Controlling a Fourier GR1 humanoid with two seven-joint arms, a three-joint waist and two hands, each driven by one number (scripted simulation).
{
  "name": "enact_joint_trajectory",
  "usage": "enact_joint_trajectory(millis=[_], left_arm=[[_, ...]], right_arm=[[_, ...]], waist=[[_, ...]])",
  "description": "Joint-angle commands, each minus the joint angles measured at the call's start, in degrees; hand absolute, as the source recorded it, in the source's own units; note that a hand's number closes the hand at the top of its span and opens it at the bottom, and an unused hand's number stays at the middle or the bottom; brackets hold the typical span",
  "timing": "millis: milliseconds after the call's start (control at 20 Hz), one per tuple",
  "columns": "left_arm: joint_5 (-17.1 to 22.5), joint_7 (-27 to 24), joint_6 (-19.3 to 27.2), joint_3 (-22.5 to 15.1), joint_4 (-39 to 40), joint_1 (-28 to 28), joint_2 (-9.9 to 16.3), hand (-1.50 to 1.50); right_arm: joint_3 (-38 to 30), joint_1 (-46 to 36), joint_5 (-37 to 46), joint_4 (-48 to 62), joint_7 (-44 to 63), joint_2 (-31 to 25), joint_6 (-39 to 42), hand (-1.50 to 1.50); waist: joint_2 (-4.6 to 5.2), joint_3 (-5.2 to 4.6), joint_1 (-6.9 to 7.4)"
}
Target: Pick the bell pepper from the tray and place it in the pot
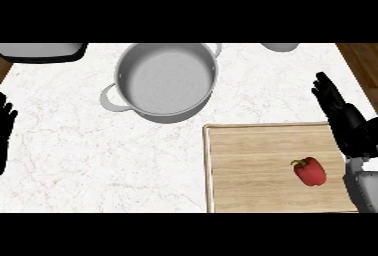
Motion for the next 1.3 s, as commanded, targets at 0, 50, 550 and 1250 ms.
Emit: enact_joint_trajectory(millis=[0, 50, 550, 1250], left_arm=[[-2.08, 1.25, -2.45, -0.48, 1.07, -0.98, 0.23, 0.0], [-4.6, 1.55, -0.34, -3.56, -1.31, 0.94, -0.5, 0.0], [-6.83, 10.95, -0.88, -7.39, 3.46, 0.4, 0.86, 0.0], [-10.3, 14.59, -1.04, -9.36, 0.88, -0.33, -1.87, 0.0]], right_arm=[[0.82, 4.15, 1.32, -5.55, -0.09, 0.56, 0.33, 1.5], [0.45, 2.5, 0.13, -3.24, -4.21, -1.65, 4.82, 1.5], [1.92, 19.68, 21.1, -18.25, -27.42, 6.19, -20.53, -1.5], [-4.71, 44.51, 38.34, -43.06, -6.3, -10.39, -11.04, -1.5]], waist=[[-0.66, 1.01, 1.47], [-0.64, 1.05, 1.69], [-1.11, 1.23, -1.57], [-0.78, 0.82, 0.78]])
